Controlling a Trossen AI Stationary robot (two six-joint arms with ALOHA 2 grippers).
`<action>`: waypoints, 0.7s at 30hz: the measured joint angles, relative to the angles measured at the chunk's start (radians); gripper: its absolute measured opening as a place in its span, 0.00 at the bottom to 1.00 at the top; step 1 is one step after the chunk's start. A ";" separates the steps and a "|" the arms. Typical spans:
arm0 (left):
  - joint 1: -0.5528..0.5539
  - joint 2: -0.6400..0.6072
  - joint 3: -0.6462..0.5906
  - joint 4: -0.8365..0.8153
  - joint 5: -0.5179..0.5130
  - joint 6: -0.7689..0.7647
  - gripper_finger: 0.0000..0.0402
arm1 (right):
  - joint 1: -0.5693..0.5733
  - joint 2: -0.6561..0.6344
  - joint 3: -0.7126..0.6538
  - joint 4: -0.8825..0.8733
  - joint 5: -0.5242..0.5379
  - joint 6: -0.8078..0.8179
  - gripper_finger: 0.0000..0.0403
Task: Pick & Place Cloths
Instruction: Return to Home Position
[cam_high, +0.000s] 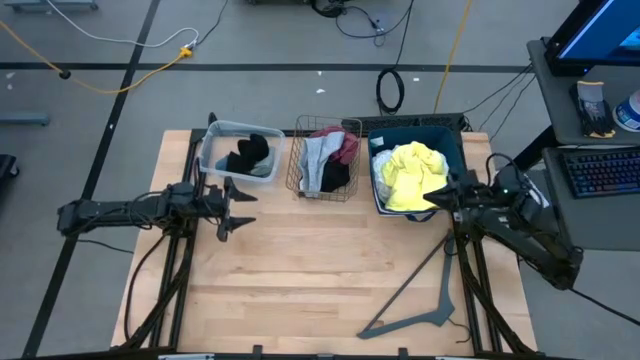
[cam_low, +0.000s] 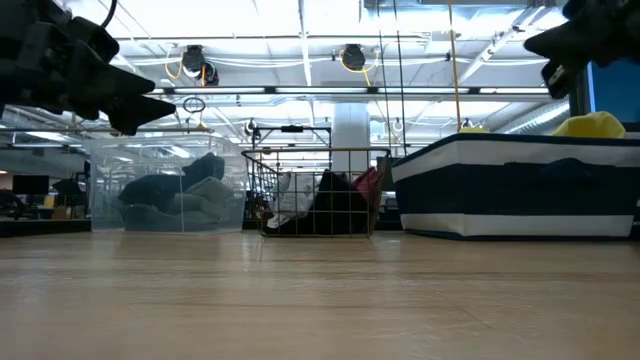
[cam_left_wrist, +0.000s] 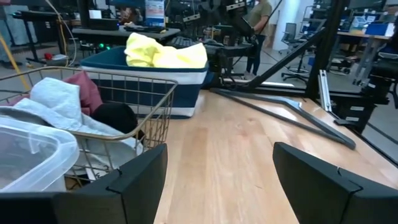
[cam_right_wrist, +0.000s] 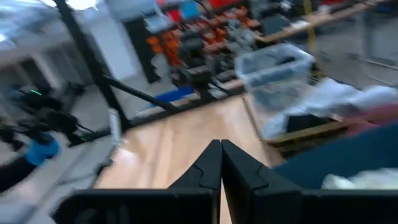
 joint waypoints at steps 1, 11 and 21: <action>0.004 0.000 0.000 0.000 0.000 0.000 0.74 | 0.004 0.000 -0.029 0.063 -0.023 0.029 0.00; 0.028 0.000 0.000 0.000 0.012 -0.001 0.74 | 0.204 0.002 -0.262 0.437 0.041 0.165 0.00; 0.054 0.000 0.000 -0.001 0.053 -0.002 0.74 | 0.556 0.058 -0.280 0.438 0.300 0.050 0.00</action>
